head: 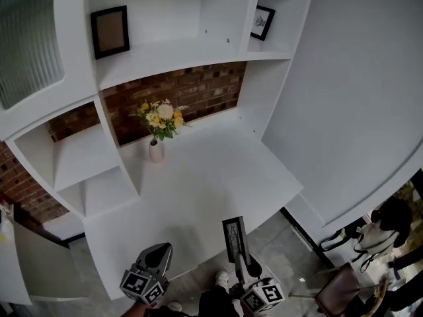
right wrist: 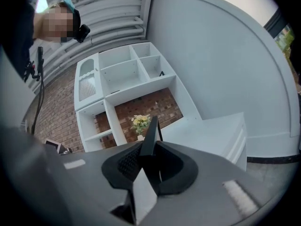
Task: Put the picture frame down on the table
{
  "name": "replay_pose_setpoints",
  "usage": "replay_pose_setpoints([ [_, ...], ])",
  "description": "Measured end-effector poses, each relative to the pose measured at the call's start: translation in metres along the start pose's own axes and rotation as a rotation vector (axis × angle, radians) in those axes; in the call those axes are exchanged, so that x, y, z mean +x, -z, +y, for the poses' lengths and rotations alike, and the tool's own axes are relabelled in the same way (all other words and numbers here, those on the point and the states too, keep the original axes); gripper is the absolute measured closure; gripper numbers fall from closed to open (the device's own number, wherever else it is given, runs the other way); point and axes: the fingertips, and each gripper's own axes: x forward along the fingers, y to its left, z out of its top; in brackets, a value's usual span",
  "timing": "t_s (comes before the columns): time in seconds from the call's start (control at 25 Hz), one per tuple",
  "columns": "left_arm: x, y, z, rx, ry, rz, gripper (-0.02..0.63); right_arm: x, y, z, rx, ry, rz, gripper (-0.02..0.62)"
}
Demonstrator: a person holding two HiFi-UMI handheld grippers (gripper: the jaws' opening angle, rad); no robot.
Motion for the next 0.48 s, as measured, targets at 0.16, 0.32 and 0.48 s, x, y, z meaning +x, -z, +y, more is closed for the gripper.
replay_pose_setpoints([
  [0.16, 0.040, 0.001, -0.003, -0.017, -0.045, -0.002, 0.601, 0.030, -0.010, -0.041, -0.063, -0.026, 0.081, 0.528],
  [0.32, 0.077, -0.002, -0.010, -0.021, -0.083, -0.006, 0.601, 0.057, -0.018, -0.079, -0.068, -0.056, 0.116, 0.528],
  [0.48, 0.103, -0.001, -0.017, -0.022, -0.123, -0.005, 0.601, 0.077, -0.020, -0.103, -0.042, -0.095, 0.158, 0.528],
])
